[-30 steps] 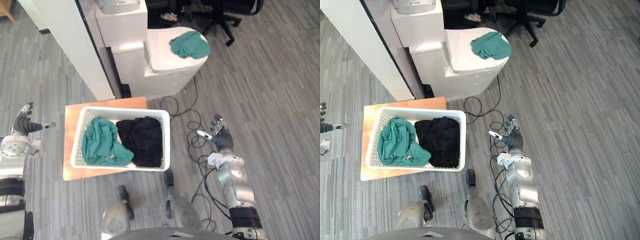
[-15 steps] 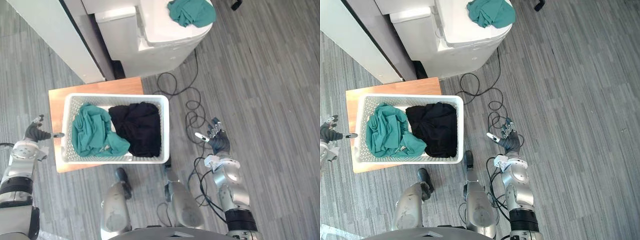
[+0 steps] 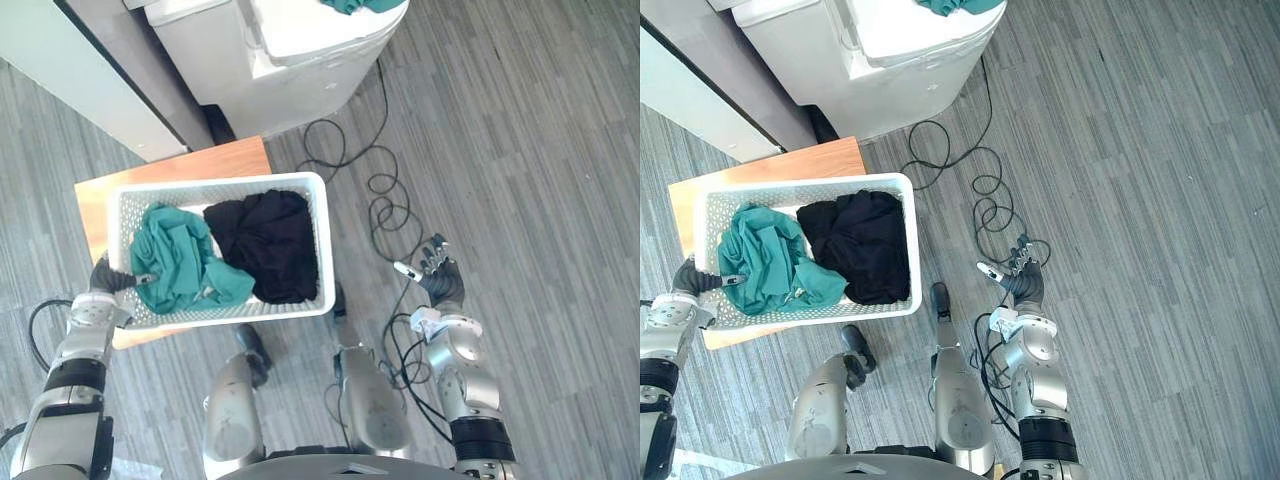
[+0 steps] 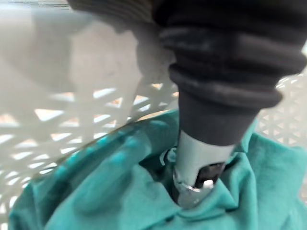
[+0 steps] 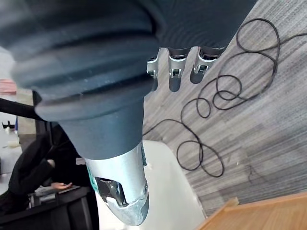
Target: Pick up the laundry basket with both hands and put the clothes into the washing machine.
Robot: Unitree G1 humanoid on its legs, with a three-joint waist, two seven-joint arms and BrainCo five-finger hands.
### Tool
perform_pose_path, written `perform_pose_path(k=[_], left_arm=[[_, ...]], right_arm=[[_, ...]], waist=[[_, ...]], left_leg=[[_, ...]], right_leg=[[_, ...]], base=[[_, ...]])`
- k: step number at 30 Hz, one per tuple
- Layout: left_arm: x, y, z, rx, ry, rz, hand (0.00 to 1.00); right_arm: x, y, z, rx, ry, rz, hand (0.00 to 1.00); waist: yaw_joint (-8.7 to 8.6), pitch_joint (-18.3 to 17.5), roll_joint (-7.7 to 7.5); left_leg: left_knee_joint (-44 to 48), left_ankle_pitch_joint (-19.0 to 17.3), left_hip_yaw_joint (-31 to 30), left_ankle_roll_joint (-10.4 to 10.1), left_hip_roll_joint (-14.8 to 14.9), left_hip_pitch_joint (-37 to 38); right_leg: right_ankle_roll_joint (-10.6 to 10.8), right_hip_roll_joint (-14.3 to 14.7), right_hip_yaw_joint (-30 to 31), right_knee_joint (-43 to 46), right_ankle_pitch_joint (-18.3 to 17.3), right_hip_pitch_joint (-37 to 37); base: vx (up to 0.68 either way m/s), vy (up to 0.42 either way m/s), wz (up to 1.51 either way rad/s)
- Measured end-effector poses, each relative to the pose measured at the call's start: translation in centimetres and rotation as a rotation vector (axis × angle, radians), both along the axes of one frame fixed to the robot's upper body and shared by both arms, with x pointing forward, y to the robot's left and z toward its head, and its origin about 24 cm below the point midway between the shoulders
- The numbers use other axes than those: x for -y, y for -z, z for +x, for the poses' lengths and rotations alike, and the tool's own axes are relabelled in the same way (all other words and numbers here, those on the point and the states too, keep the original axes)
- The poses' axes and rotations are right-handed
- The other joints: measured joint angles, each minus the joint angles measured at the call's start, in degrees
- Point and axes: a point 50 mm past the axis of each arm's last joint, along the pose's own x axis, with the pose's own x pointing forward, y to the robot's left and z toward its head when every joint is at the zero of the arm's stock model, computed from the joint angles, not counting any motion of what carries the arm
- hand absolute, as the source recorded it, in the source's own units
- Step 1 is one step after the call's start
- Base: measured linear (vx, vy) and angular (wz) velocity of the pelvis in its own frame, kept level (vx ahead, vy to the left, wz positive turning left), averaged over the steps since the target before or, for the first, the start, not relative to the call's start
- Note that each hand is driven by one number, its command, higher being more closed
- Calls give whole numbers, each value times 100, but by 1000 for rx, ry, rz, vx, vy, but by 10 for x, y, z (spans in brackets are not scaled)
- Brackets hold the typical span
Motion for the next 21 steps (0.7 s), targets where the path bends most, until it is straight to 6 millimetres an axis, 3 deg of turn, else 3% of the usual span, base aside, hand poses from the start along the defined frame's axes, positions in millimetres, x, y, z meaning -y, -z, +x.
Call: perform_pose_path(k=[11,21], left_arm=[[4,23,-15,-39,-67,-59,0],[10,28,-16,-41,-62,-76,0]], right_arm=[[-14,-5,3,12,-57,-81,0],[-49,-25,21,88,-225,-206,0]], waist=[[-36,16,22],[11,16,22]], left_leg=[[3,-73,293,-5,4,177],[13,-81,298,3,0,196]], right_leg=[[49,1,299,-1,40,-6],[89,-13,308,0,66,14]], base=[[-42,-53,-12],[-37,-65,-1]])
